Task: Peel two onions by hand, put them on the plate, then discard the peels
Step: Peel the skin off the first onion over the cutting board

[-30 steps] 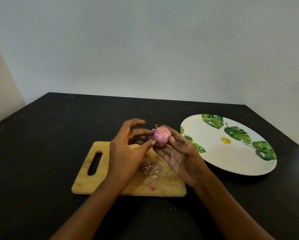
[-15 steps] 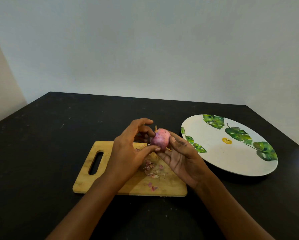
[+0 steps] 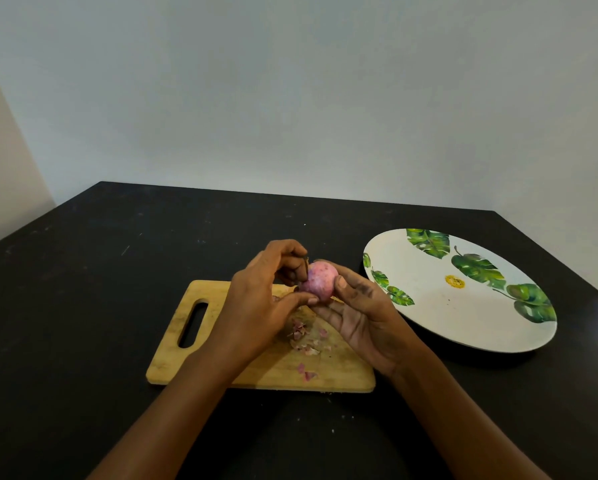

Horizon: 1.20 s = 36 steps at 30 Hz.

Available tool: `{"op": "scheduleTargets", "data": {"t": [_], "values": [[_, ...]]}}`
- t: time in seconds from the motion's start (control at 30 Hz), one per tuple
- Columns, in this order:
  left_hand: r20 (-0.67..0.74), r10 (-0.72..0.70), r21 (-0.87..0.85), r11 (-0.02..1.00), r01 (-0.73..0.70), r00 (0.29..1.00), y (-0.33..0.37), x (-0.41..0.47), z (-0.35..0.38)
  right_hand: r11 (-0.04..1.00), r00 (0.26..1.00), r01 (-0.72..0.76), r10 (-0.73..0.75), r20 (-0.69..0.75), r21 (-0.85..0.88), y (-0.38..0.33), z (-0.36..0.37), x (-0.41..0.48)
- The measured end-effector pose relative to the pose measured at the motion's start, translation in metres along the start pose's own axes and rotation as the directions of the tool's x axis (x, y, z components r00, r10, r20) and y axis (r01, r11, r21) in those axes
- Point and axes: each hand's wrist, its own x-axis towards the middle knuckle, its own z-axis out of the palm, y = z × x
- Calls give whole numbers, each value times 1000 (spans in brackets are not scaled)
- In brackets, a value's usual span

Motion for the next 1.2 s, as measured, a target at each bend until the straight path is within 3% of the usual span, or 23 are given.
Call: {"op": "scheduleTargets", "data": {"t": [0.43, 0.67, 1.0, 1.2], "values": [[7, 13, -16, 1000, -12, 1000, -1, -1, 4, 999, 999, 5, -3, -51, 32, -1, 1, 1], [-147, -28, -108, 994, 13, 989, 1, 0, -1, 995, 999, 38, -39, 2, 91, -2, 0, 1], [-141, 25, -57, 998, -34, 990, -3, 0, -1, 1000, 1000, 9, -9, 14, 15, -2, 1, 0], [-113, 131, 161, 981, -112, 985, -10, -7, 9, 1000, 1000, 3, -3, -11, 19, 0, 1, 0]]}}
